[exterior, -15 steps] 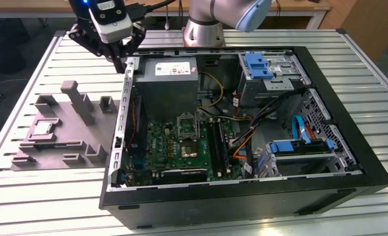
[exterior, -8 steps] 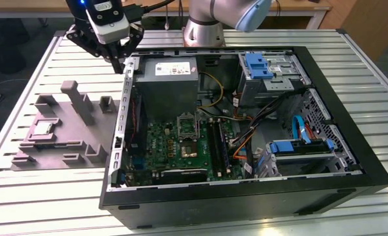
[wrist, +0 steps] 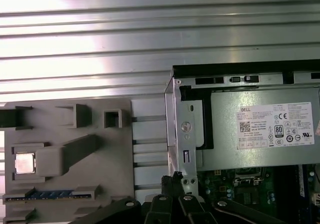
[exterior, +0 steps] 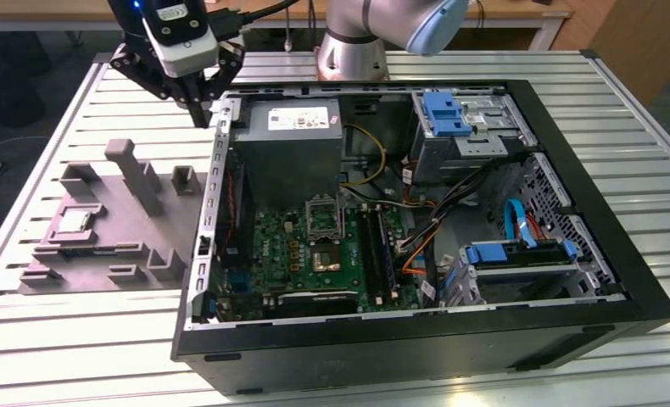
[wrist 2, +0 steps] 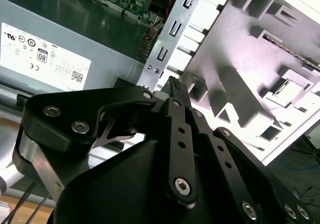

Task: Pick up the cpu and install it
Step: 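Reach for the cpu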

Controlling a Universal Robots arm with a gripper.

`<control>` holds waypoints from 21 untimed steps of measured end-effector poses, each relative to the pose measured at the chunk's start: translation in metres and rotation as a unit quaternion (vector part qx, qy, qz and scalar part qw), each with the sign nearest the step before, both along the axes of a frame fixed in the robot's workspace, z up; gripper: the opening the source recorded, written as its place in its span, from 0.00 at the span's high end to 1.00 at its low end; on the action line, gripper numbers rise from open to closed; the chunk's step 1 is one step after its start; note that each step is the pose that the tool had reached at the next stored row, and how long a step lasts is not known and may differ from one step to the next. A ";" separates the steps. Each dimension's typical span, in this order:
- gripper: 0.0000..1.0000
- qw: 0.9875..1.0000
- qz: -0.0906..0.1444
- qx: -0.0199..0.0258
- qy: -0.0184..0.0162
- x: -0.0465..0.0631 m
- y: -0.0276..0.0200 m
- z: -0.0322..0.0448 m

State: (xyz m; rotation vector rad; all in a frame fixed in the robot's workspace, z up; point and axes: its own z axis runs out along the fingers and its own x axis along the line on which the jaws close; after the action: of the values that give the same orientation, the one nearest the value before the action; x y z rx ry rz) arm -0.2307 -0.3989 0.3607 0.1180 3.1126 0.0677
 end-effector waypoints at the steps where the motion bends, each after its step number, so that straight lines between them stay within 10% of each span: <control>1: 0.89 1.000 0.000 0.000 0.000 -0.001 0.0000 -0.0001; 21: 0.89 1.000 0.000 0.000 0.000 -0.009 0.0000 -0.0022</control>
State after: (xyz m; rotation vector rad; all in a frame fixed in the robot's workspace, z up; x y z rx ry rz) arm -0.2398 -0.3989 0.3585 0.1180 3.1127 0.0675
